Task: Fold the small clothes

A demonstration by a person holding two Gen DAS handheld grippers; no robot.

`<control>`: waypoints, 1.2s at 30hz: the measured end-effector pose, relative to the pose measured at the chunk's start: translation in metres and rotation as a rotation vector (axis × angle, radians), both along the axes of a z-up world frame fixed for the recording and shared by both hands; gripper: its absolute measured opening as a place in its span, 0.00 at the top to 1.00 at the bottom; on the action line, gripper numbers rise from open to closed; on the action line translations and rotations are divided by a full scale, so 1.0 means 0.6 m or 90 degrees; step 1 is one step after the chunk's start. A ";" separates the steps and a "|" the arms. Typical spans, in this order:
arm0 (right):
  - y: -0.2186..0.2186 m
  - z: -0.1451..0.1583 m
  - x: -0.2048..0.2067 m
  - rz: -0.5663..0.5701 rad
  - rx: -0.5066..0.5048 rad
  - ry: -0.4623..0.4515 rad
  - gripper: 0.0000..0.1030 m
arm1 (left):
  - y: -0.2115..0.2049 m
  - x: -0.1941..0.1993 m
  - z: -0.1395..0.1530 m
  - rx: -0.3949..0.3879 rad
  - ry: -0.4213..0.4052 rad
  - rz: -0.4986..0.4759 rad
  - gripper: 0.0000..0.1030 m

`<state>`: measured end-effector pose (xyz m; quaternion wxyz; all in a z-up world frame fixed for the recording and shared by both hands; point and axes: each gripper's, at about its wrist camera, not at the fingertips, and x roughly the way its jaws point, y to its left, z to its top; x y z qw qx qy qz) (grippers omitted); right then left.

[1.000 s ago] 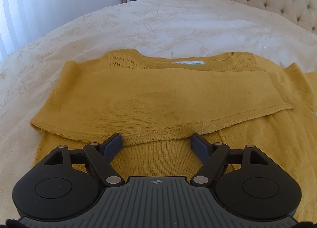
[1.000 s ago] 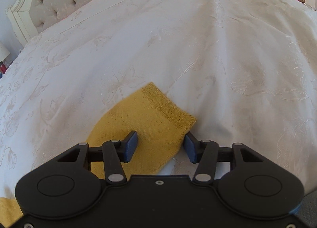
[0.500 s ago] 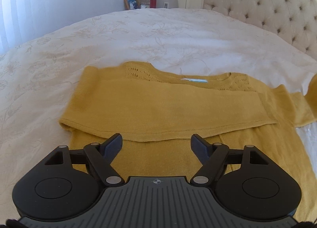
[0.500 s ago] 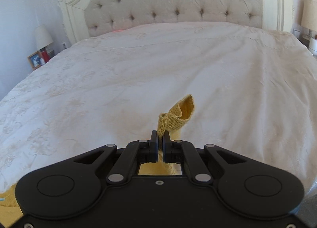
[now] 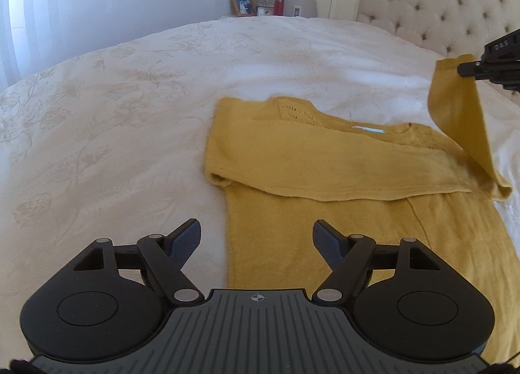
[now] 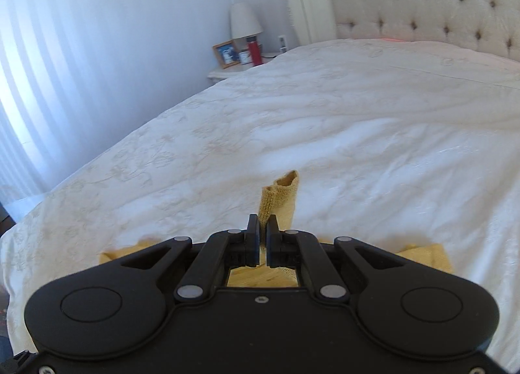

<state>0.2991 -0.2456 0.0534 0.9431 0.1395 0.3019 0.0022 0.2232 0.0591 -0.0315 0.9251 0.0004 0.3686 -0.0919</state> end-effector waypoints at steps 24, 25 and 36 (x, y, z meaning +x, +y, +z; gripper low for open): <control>0.060 -0.154 -0.141 0.066 0.000 0.036 0.48 | -0.038 0.063 0.030 -0.047 0.012 -0.037 0.27; 0.043 -0.158 -0.156 0.054 0.002 0.035 0.48 | -0.049 0.070 0.030 -0.051 0.015 -0.045 0.27; -0.028 -0.185 -0.254 -0.036 -0.011 -0.013 0.48 | -0.142 0.162 0.000 -0.101 0.117 -0.067 0.27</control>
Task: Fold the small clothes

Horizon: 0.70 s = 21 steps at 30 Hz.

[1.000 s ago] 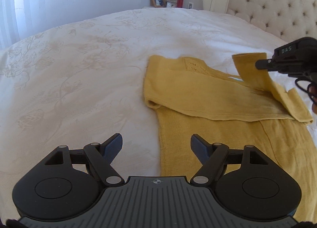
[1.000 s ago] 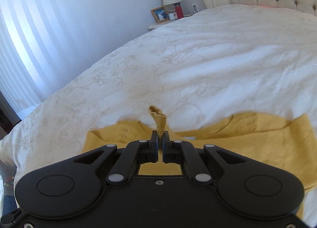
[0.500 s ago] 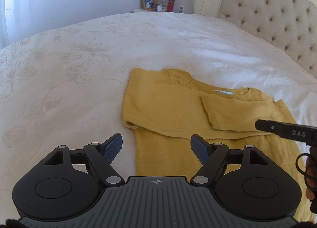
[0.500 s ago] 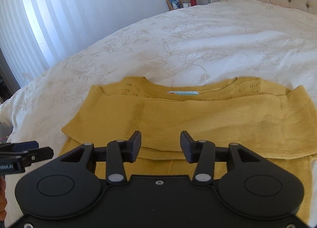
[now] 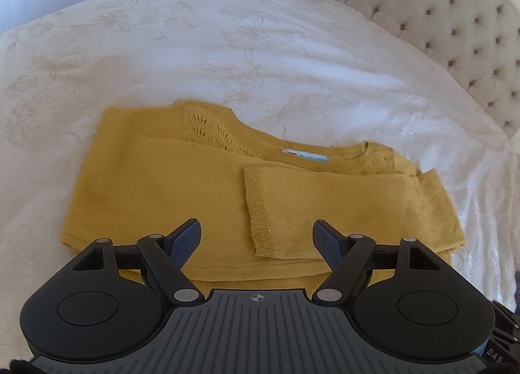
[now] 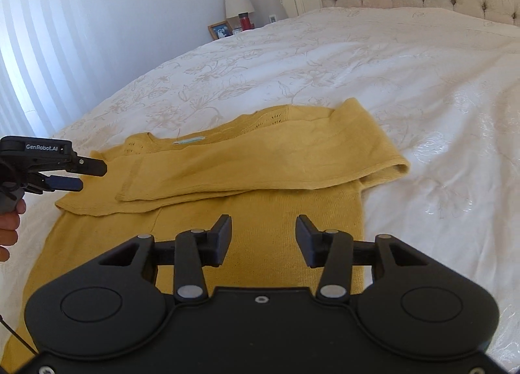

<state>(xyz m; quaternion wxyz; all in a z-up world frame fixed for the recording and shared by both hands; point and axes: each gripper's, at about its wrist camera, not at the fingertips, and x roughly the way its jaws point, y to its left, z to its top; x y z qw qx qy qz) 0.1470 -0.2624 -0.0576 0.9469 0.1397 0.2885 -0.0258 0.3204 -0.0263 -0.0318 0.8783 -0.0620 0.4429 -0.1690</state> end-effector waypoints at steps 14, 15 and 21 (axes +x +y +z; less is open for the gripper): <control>0.023 -0.016 0.005 0.072 0.000 -0.019 0.45 | -0.038 0.047 -0.046 0.044 0.045 0.020 0.29; 0.025 -0.016 0.005 0.073 -0.001 -0.020 0.45 | -0.041 0.048 -0.046 0.043 0.044 0.018 0.41; 0.026 -0.018 0.003 0.068 -0.006 -0.019 0.45 | -0.049 0.051 -0.038 0.030 0.051 0.016 0.89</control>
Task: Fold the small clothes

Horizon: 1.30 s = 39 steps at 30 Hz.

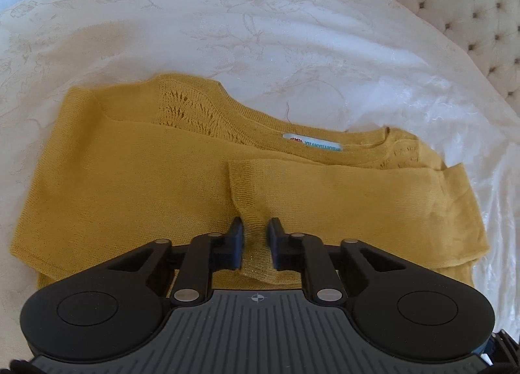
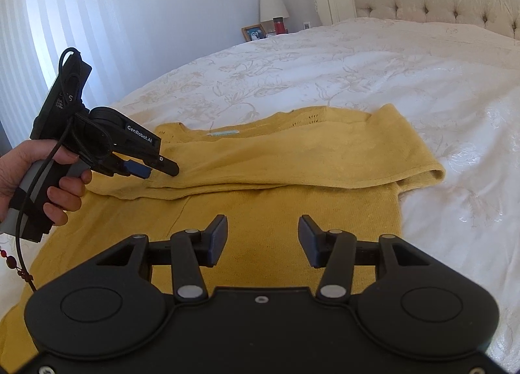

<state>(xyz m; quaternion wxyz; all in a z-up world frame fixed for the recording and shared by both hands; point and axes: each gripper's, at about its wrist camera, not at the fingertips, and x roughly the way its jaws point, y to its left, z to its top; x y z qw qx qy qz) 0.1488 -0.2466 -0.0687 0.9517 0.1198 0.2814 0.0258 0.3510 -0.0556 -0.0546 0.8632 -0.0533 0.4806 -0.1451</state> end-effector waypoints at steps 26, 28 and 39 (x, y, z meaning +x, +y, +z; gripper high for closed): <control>0.003 -0.027 0.011 0.000 0.016 0.048 0.45 | 0.151 -0.007 0.001 0.071 -0.048 0.051 0.87; 0.005 -0.028 0.011 0.001 0.012 0.050 0.45 | 0.156 -0.005 -0.001 0.073 -0.061 0.058 0.82; 0.021 -0.037 0.012 0.014 -0.024 0.047 0.32 | 0.182 -0.061 0.028 0.085 -0.100 0.094 0.59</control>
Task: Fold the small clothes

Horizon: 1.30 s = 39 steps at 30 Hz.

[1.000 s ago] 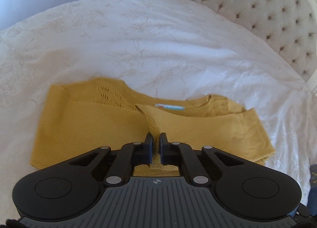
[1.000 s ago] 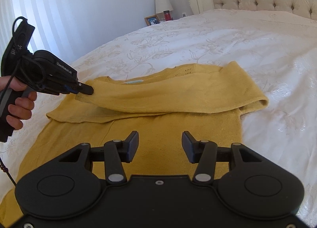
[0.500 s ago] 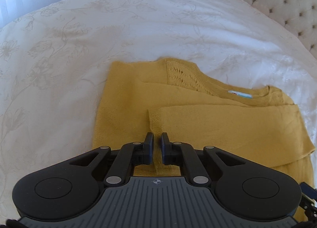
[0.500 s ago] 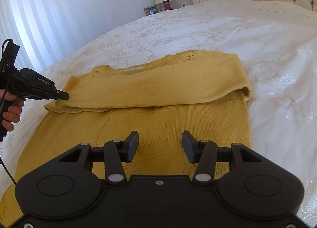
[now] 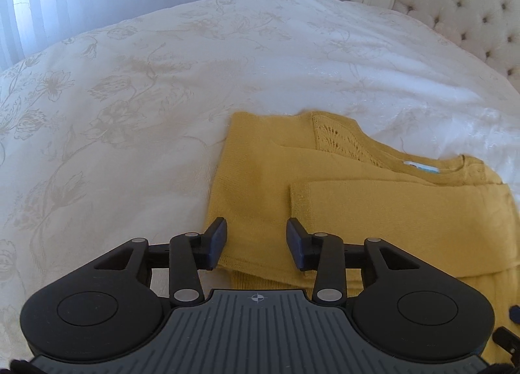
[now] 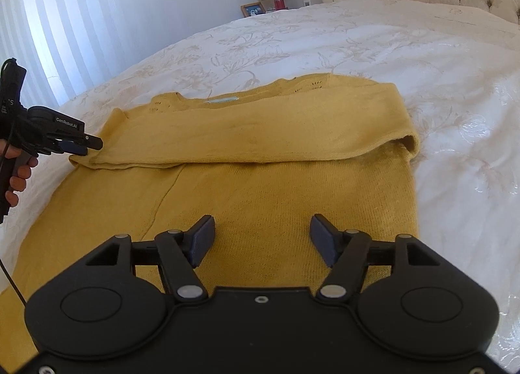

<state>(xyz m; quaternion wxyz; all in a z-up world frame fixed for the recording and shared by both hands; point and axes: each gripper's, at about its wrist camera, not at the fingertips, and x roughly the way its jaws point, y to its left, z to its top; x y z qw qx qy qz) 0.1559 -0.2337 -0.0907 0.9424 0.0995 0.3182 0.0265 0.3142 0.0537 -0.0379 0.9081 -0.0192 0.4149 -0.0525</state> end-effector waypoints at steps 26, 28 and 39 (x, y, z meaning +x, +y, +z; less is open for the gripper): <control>0.057 -0.015 -0.119 -0.039 -0.091 0.062 0.03 | 0.044 -0.393 -0.006 0.057 -0.020 -0.121 0.46; 0.061 -0.010 -0.146 -0.044 -0.086 0.081 0.02 | 0.045 -0.410 -0.006 0.055 -0.020 -0.131 0.46; 0.057 0.019 -0.291 -0.090 0.024 0.183 0.02 | 0.065 -0.483 -0.013 0.052 -0.011 -0.145 0.46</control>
